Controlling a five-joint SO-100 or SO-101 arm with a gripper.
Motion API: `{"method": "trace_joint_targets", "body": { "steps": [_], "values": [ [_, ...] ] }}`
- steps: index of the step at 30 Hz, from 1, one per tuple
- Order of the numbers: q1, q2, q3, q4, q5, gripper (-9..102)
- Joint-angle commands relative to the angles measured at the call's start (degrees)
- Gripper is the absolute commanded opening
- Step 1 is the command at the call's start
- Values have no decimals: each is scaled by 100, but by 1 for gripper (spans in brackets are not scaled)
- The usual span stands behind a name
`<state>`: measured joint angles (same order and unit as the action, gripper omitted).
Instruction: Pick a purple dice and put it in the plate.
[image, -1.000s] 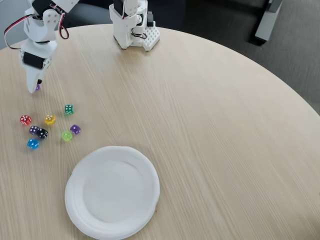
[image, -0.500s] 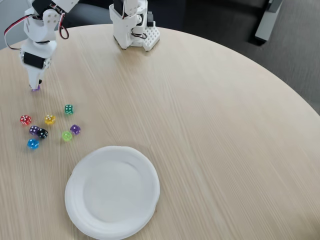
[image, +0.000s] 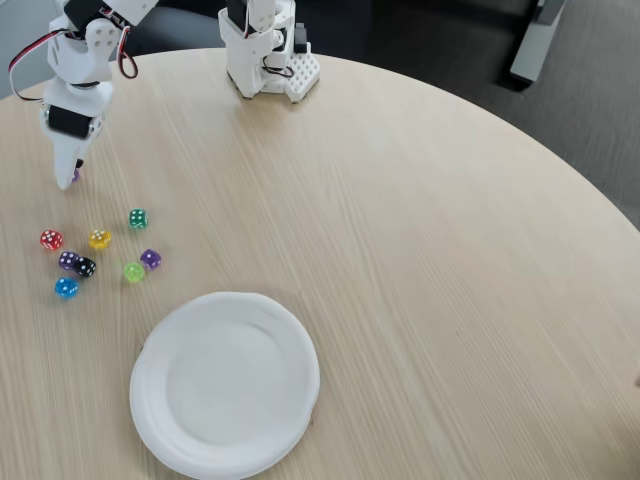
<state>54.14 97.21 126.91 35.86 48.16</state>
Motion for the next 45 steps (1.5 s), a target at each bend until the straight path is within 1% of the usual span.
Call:
{"method": "trace_joint_targets", "body": {
  "steps": [1,18,24,35,45],
  "values": [
    [26,18,-132,-62,-18,16],
    [44,-132,-158,9,-229,15],
    [44,-615,-158,9,-193,15],
    [53,-633,-158,9,-18,12],
    [53,-642,-158,18,202,13]
  ]
}}
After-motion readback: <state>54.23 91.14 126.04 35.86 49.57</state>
